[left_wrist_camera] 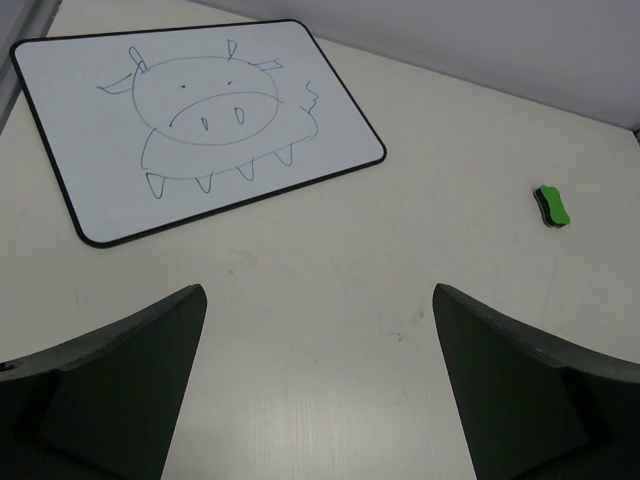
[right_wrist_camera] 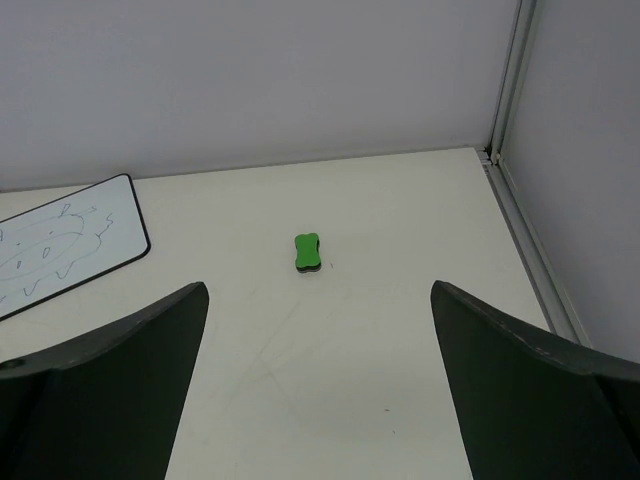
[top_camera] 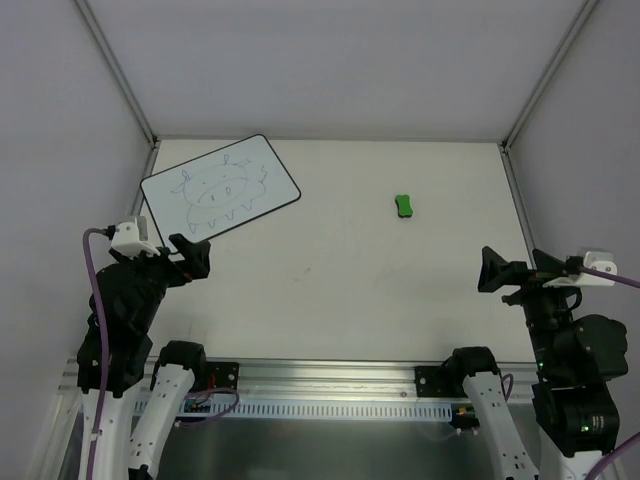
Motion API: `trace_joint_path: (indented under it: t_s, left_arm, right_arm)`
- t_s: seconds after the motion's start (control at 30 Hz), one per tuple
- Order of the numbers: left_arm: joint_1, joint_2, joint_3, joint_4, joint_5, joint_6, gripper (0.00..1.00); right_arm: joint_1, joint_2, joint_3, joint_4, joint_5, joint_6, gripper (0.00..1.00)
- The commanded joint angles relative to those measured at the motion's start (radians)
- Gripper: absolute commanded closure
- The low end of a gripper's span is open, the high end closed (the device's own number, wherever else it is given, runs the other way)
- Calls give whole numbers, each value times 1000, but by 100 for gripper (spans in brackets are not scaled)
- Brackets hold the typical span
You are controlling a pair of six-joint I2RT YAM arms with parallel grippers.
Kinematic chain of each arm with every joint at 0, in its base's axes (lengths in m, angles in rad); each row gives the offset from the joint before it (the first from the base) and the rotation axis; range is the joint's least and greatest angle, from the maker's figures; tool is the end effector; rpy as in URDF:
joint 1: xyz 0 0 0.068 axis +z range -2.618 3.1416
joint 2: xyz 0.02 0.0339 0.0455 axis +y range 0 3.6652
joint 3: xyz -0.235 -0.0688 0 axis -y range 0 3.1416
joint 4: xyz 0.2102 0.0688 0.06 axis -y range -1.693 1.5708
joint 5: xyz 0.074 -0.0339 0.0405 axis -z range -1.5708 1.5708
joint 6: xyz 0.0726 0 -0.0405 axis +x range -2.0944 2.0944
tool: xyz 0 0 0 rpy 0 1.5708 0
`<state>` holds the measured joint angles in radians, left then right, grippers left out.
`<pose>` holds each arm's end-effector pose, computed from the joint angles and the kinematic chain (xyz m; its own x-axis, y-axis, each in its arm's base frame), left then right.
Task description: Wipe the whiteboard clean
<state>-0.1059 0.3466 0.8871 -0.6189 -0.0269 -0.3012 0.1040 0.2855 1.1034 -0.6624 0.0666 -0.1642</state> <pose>0.0941 -0.0080 0.3415 -0.0978 -0.2878 -0.9527 0.0523 0.9545 -0.2937 0.0394 -0.0007 0.3968 0.1582 -0.1475 -0.9763 -0.0125 0.9884 -0.1513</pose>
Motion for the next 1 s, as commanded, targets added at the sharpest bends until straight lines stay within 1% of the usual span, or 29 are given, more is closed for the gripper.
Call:
trace_joint_path:
  t_s: [0.0, 0.1, 0.2, 0.23, 0.27, 0.3, 0.33, 0.37, 0.43, 0.47, 0.5, 0.53, 0.6, 0.63, 0.67, 0.73, 0.77, 0.83, 0.87, 0.97]
  left_arm:
    - [-8, 46, -13, 24, 13, -12, 1]
    - [-8, 109, -10, 24, 15, -16, 1]
    - [-8, 219, 10, 24, 10, -42, 1]
    - [-8, 286, 18, 25, 7, -56, 1]
    - [-8, 322, 38, 27, 5, -61, 1]
    - [-6, 360, 52, 27, -7, -82, 1]
    - [-8, 438, 65, 30, -11, -91, 1]
    - [-8, 478, 91, 39, -16, -104, 1]
    - [-8, 560, 121, 47, -27, -136, 1]
    - [-8, 639, 143, 57, -33, -148, 1]
    - [-8, 679, 153, 86, -45, -183, 1]
    - [-8, 753, 164, 102, -76, -202, 1]
    - [-8, 827, 196, 146, -106, -260, 1]
    - [-8, 903, 210, 160, -119, -274, 1]
    - [-8, 940, 243, 171, -149, -289, 1]
    - [-8, 1021, 285, 195, -177, -315, 1]
    - [-8, 1107, 333, 197, -182, -319, 1]
    - [-8, 1190, 381, 199, -185, -329, 1]
    - [-8, 1262, 422, 199, -180, -332, 4]
    - [-8, 1365, 470, 200, -183, -354, 7]
  right_arm:
    - [5, -20, -20, 47, 10, 29, 1]
    - [6, -14, -37, 49, 15, 64, 1]
    - [6, 6, -72, 47, -14, 118, 1]
    - [5, 12, -86, 49, -54, 127, 1]
    - [6, 17, -99, 50, -86, 152, 1]
    - [6, 20, -111, 55, -100, 161, 1]
    - [6, 21, -140, 58, -116, 161, 1]
    - [5, 26, -152, 63, -125, 199, 1]
    - [8, 30, -180, 73, -163, 203, 1]
    - [7, 35, -186, 73, -174, 204, 1]
    - [6, 38, -191, 73, -185, 209, 1]
    - [6, 40, -197, 73, -210, 206, 1]
    - [6, 41, -204, 73, -234, 201, 1]
    - [6, 40, -208, 73, -254, 200, 1]
    - [6, 37, -217, 73, -261, 201, 1]
    - [5, 24, -227, 73, -266, 198, 1]
    - [6, 18, -234, 72, -260, 196, 1]
    - [6, 0, -250, 72, -257, 190, 1]
    - [6, -6, -254, 72, -257, 186, 1]
    - [6, -29, -269, 72, -251, 177, 1]
